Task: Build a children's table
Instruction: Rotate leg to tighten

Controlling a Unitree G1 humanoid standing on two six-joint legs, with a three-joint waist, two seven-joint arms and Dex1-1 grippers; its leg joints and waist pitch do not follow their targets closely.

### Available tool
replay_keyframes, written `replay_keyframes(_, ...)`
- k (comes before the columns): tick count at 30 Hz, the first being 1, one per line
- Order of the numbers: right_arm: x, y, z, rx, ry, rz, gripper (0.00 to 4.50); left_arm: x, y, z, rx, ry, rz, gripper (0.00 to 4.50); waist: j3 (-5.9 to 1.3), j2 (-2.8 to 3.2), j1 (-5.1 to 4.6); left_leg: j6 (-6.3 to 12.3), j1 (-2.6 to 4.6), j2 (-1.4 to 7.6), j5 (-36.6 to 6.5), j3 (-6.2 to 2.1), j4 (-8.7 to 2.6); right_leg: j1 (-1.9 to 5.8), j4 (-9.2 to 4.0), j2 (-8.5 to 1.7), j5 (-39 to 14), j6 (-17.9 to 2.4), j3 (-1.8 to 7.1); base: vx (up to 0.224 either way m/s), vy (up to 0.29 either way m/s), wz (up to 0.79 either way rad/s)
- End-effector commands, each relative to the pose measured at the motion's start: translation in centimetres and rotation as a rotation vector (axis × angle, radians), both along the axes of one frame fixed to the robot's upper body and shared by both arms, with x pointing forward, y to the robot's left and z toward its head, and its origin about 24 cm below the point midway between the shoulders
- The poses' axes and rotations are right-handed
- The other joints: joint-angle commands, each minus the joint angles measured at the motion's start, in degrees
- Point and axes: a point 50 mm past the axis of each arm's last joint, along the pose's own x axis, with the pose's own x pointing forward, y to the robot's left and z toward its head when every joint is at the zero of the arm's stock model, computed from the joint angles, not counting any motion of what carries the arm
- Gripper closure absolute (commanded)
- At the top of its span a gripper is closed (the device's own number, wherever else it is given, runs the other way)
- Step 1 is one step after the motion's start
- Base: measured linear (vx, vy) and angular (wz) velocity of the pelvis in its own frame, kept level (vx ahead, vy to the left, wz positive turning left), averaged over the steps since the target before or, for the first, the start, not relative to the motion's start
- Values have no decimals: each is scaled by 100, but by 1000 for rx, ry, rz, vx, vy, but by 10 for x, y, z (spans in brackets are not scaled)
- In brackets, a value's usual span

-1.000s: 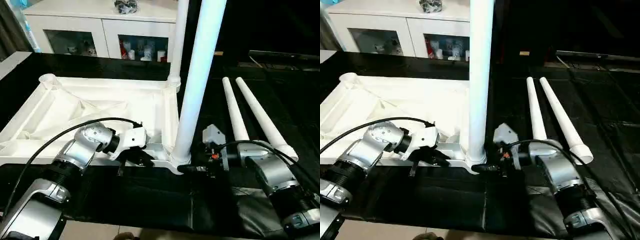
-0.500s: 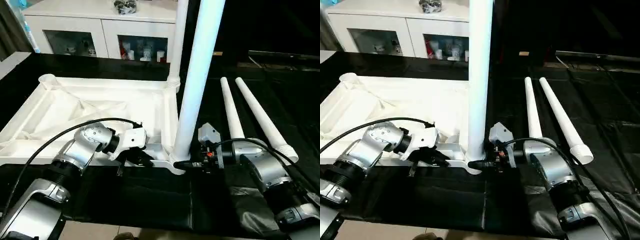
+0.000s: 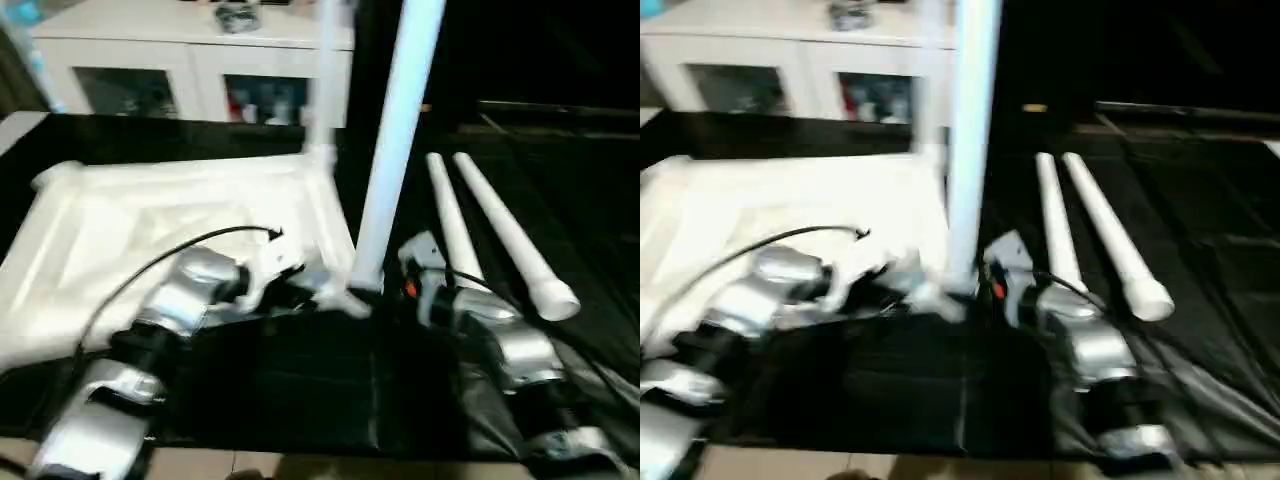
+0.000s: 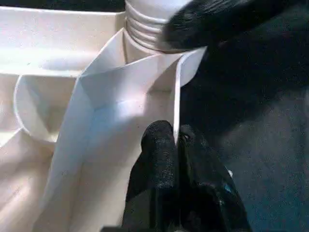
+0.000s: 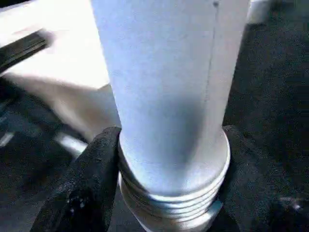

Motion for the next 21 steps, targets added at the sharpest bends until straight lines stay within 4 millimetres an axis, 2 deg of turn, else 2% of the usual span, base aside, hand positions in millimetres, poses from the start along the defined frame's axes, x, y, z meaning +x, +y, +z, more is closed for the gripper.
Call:
replay_keyframes(1, 2, 53, 8, 65, 6, 77, 178, 4, -37, 21, -111, -62, 34, 450, -394, 41, 12, 77, 52, 335, -1126, -228, -393, 323, -563, -620, -1874, -857, 366, 0, 0, 0)
replay_keyframes(2, 5, 59, 11, 61, -2, 56, 178, 4, -41, 21, -118, -61, 64, 450, -404, 43, -26, 90, 39, 342, -1022, -227, -389, 320, -529, -610, -1688, -934, 365, 0, 0, 0)
replay_keyframes(3, 8, 62, 13, 58, -7, 42, 178, 5, -44, 22, -117, -63, 83, 450, -410, 17, -40, 128, 34, 324, -964, -219, -376, 328, -533, -605, -1596, -967, 363, 0, 0, 0)
replay_keyframes(6, 10, 67, 16, 24, -28, 50, 178, 5, -46, 22, -96, -81, 108, 450, -423, 26, -48, 250, 19, 319, -798, -207, -364, 341, -507, -590, -1335, -996, 368, 0, 0, 0)
replay_keyframes(8, 8, 67, 15, 14, -42, 79, 123, 5, -43, 22, -77, -98, 107, 450, -444, 44, -48, 368, 8, 339, -591, -209, -356, 340, -447, -576, -861, -1066, 373, 0, 0, 0)
replay_keyframes(9, 6, 65, 14, 10, -59, 89, 109, 5, -40, 21, -59, -119, 91, 450, -446, 21, -44, 417, 12, 346, -545, -208, -354, 340, -424, -579, -706, -1117, 374, 0, 0, 0)
replay_keyframes(10, 6, 65, 14, 10, -59, 89, 107, 5, -40, 21, -59, -119, 91, 450, -444, 30, -43, 433, 12, 351, -550, -209, -355, 338, -422, -585, -677, -1137, 375, 0, 0, 0)
replay_keyframes(13, 4, 57, 10, 15, -50, 80, 73, 2, -33, 20, -53, -116, 68, 450, -425, 28, -53, 436, 15, 353, -670, -202, -363, 345, -443, -600, -788, -1160, 376, 0, 0, 0)
replay_keyframes(14, 3, 51, 8, 13, -51, 86, 64, 1, -29, 19, -47, -114, 55, 450, -418, 11, -57, 419, 16, 354, -743, -197, -366, 346, -457, -607, -919, -1133, 381, 0, 0, 0)
replay_keyframes(20, -6, 19, 8, -3, -88, 143, 8, -3, -5, 15, -11, -119, -33, 450, -386, 37, -25, 355, 63, 368, -1035, -201, -392, 307, -526, -594, -1454, -925, 387, 0, 0, 0)
replay_keyframes(21, -9, 11, 8, -15, -95, 194, 8, -3, 0, 15, 2, -126, -60, 450, -383, 87, -16, 326, 59, 367, -1069, -207, -393, 305, -529, -598, -1503, -914, 388, 0, 0, 0)
